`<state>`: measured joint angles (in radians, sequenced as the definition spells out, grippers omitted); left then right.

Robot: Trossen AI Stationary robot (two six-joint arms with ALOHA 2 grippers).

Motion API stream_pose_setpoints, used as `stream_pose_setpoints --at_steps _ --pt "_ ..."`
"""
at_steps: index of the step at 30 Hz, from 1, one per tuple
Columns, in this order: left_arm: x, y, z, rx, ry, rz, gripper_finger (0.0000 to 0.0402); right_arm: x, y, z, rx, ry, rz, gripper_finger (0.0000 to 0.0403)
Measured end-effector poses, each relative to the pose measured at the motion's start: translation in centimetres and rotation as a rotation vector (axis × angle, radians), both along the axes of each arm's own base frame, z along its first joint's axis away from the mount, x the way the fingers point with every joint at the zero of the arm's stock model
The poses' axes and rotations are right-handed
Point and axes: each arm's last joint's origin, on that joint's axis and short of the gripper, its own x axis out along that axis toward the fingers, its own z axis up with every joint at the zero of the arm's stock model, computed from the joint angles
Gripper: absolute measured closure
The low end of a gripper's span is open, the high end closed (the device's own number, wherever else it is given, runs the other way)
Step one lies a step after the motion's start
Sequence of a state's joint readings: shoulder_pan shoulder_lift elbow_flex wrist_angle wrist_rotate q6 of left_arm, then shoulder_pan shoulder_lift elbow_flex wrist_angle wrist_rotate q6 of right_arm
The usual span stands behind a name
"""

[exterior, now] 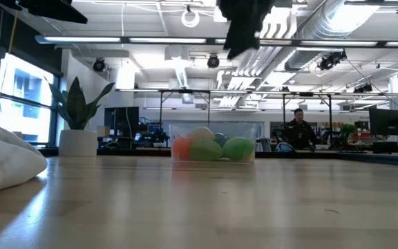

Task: Pick and placing Produce into tupperware
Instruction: Return to Home Position

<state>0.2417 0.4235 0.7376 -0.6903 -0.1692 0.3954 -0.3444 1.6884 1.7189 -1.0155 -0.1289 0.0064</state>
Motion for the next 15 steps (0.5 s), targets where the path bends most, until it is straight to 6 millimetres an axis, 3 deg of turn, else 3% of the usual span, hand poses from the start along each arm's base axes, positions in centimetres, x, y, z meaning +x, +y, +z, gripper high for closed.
stream_pose_setpoints --at_steps 6,12,15 --pt "0.0 0.0 0.0 0.000 0.000 0.000 0.0401 -4.8 3.2 5.6 -0.046 -0.157 0.028 0.0233" --pt "0.0 0.0 0.0 0.000 0.000 0.000 0.0401 -10.5 5.8 8.2 -0.212 -0.082 -0.043 0.0261" --pt "0.0 0.0 0.0 0.000 0.000 0.000 0.0401 -13.3 6.6 9.4 -0.215 -0.134 -0.069 0.0278"
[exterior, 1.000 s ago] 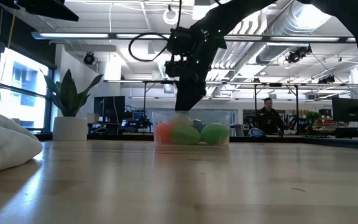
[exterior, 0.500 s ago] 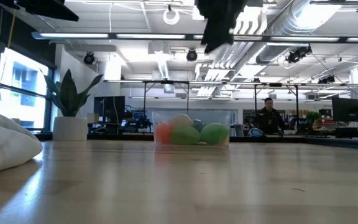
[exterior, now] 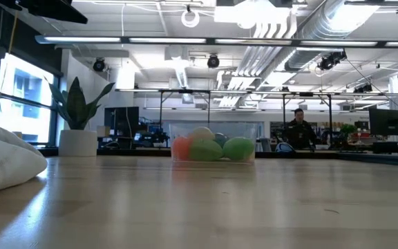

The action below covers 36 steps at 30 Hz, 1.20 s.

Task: Pick and placing Produce into tupperware
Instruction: Return to Home Position

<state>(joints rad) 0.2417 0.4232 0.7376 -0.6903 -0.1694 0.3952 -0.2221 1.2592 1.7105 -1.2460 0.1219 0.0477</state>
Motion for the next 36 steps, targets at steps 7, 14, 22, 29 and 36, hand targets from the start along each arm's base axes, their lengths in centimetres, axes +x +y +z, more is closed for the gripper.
stream_pose_setpoints --at_steps 7,14,22,29,36 --pt "0.0 0.0 0.0 0.000 0.000 0.000 0.0401 -5.5 1.8 -3.3 0.074 -0.316 0.009 0.0311" --pt "0.0 0.0 0.0 0.000 0.000 0.000 0.0401 -7.1 2.4 -6.9 0.200 -0.774 0.081 0.0327" --pt "0.0 0.0 0.0 0.000 -0.001 0.000 0.0401 -9.2 2.8 -12.3 0.258 -0.863 0.027 0.0343" --pt "0.0 0.0 0.0 0.000 0.000 0.000 0.0401 -11.0 3.0 -15.2 0.256 -0.993 0.006 0.0363" --pt "0.0 0.0 0.0 0.000 0.000 0.000 0.0401 -13.3 3.3 -16.5 0.220 -1.073 -0.042 0.0375"
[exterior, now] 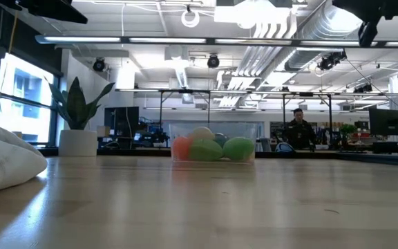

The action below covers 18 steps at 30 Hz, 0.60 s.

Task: Pick and placing Produce into tupperware
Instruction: Return to Home Position

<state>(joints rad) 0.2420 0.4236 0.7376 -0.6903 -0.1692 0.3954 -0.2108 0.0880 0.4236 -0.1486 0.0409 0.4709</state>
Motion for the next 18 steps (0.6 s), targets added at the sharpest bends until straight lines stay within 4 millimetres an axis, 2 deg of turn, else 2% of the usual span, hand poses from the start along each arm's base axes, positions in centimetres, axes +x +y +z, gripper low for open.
stream_pose_setpoints --at_steps 5,8,11,18 --pt "0.0 0.0 0.0 0.000 -0.001 0.000 0.0401 -1.3 0.2 -0.3 -0.001 -0.023 -0.019 0.0375" --pt "0.0 0.0 0.0 0.000 0.000 0.000 0.0401 -1.3 0.2 -0.7 0.007 0.015 -0.023 0.0375" --pt "0.0 0.0 0.0 0.000 -0.001 0.000 0.0401 -0.8 0.1 -1.2 0.021 0.010 -0.033 0.0375" --pt "0.0 0.0 0.0 0.000 0.000 0.000 0.0401 1.4 -0.3 -4.2 0.034 -0.111 0.000 0.0375"
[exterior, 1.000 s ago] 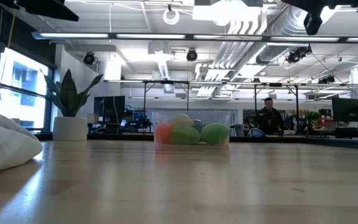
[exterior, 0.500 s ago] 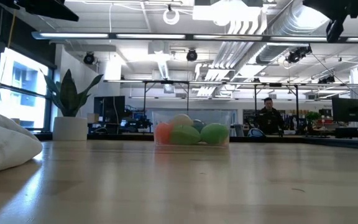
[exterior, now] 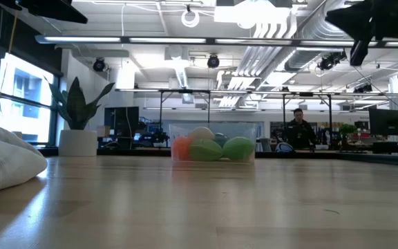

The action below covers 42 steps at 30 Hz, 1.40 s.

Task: Pick and placing Produce into tupperware
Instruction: Return to Home Position

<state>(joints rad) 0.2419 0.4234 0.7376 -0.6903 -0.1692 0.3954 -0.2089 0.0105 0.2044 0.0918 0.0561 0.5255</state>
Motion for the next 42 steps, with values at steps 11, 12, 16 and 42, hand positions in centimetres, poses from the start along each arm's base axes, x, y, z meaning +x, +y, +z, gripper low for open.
stream_pose_setpoints --at_steps 11,12,16,42 --pt "0.0 0.0 0.0 0.000 0.000 0.000 0.0401 1.4 -0.3 -3.7 0.088 -0.018 0.036 0.0375" --pt "0.0 0.0 0.0 0.000 -0.001 0.000 0.0401 1.4 -0.3 -3.8 0.089 -0.011 0.037 0.0375" --pt "0.0 0.0 0.0 0.000 0.000 0.000 0.0401 1.4 -0.3 -4.0 0.072 0.017 0.031 0.0375" --pt "0.0 0.0 0.1 0.090 0.029 -0.037 0.0401 1.8 -0.3 -6.9 0.164 0.316 0.019 0.0375"
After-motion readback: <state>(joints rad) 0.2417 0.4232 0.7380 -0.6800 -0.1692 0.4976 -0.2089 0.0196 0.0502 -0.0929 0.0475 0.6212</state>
